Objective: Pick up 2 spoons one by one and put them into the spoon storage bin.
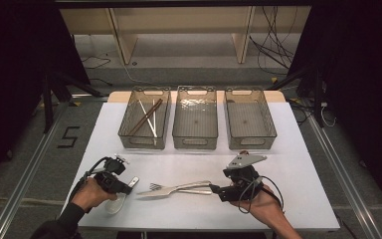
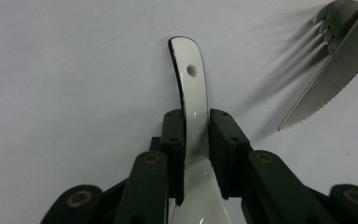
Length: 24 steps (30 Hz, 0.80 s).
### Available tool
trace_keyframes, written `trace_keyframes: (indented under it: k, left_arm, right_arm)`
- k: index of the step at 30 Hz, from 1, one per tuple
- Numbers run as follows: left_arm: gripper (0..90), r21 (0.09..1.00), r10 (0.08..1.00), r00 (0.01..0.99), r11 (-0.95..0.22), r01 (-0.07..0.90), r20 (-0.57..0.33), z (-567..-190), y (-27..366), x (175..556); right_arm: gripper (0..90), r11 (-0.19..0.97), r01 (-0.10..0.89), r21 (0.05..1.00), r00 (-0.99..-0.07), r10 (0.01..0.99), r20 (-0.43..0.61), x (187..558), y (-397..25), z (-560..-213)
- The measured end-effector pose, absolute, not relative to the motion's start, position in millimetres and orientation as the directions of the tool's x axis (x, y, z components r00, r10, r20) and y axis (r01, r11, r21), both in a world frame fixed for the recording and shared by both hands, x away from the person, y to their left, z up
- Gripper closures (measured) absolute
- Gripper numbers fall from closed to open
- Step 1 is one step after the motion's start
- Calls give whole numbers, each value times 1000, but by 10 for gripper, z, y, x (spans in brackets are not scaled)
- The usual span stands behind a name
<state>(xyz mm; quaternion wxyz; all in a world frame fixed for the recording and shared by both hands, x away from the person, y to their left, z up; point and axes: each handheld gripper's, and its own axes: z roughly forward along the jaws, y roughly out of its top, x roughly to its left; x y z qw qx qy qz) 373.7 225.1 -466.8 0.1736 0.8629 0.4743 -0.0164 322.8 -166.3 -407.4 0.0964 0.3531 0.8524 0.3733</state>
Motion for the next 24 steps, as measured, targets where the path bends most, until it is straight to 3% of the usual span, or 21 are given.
trace_keyframes:
  k: [12,19,24]
  left_arm:
    - [827,294,774,579,-509,809,-255,-4659,2226,3722]
    - [853,299,772,594,-524,797,-228,-4625,2217,3718]
    - [854,357,779,589,-499,789,-213,-4515,2250,3742]
  right_arm:
    - [320,473,529,704,-732,674,96,3226,-1659,-4071]
    - [320,473,530,704,-732,675,98,3225,-1661,-4073]
    - [320,468,531,706,-729,677,100,3228,-1669,-4070]
